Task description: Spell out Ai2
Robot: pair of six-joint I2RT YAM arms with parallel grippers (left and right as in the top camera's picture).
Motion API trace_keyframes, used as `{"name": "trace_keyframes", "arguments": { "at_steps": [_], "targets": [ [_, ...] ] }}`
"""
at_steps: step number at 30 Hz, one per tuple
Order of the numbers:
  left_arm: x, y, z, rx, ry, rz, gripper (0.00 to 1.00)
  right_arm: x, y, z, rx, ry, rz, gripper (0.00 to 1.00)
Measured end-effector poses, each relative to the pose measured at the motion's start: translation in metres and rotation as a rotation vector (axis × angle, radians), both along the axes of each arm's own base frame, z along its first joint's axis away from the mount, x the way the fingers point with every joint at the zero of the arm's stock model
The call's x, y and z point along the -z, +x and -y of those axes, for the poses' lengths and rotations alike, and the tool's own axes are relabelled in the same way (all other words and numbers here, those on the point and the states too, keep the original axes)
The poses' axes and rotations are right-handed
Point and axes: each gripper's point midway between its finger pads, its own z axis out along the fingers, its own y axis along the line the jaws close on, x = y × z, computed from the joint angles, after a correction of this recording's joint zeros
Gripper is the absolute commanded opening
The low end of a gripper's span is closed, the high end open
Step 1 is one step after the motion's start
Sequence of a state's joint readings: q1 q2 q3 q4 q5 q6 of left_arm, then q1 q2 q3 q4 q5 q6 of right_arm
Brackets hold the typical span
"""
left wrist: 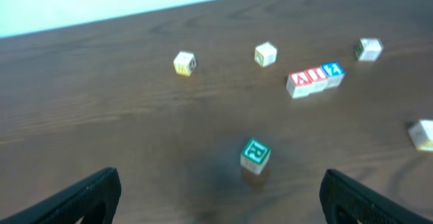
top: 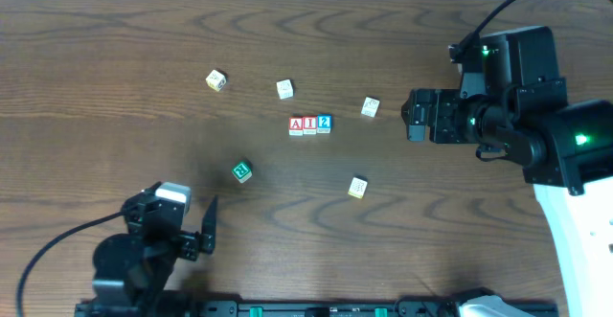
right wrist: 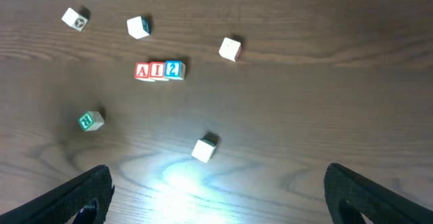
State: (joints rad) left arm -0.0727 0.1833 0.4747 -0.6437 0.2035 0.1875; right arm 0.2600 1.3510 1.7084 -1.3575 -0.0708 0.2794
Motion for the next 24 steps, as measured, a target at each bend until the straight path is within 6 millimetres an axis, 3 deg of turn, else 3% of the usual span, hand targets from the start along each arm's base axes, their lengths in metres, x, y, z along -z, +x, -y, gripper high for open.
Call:
{"name": "trace_keyframes", "arguments": {
  "at_steps": [4, 9, 16, 24],
  "targets": [
    [0.04, 0.011, 0.0, -0.013, -0.026, 0.01, 0.95, 0.0, 0.0, 0.0, 0.0, 0.0, 0.0, 0.99],
    [0.074, 0.016, -0.006, -0.067, -0.068, -0.003, 0.95, 0.0, 0.0, 0.0, 0.0, 0.0, 0.0, 0.99],
    [0.071, 0.021, -0.026, -0.175, -0.086, 0.027, 0.95, 0.0, 0.0, 0.0, 0.0, -0.001, -0.001, 1.0],
    [0.071, 0.021, -0.029, -0.19, -0.08, 0.03, 0.95, 0.0, 0.0, 0.0, 0.0, 0.0, 0.0, 0.99]
  ]
}}
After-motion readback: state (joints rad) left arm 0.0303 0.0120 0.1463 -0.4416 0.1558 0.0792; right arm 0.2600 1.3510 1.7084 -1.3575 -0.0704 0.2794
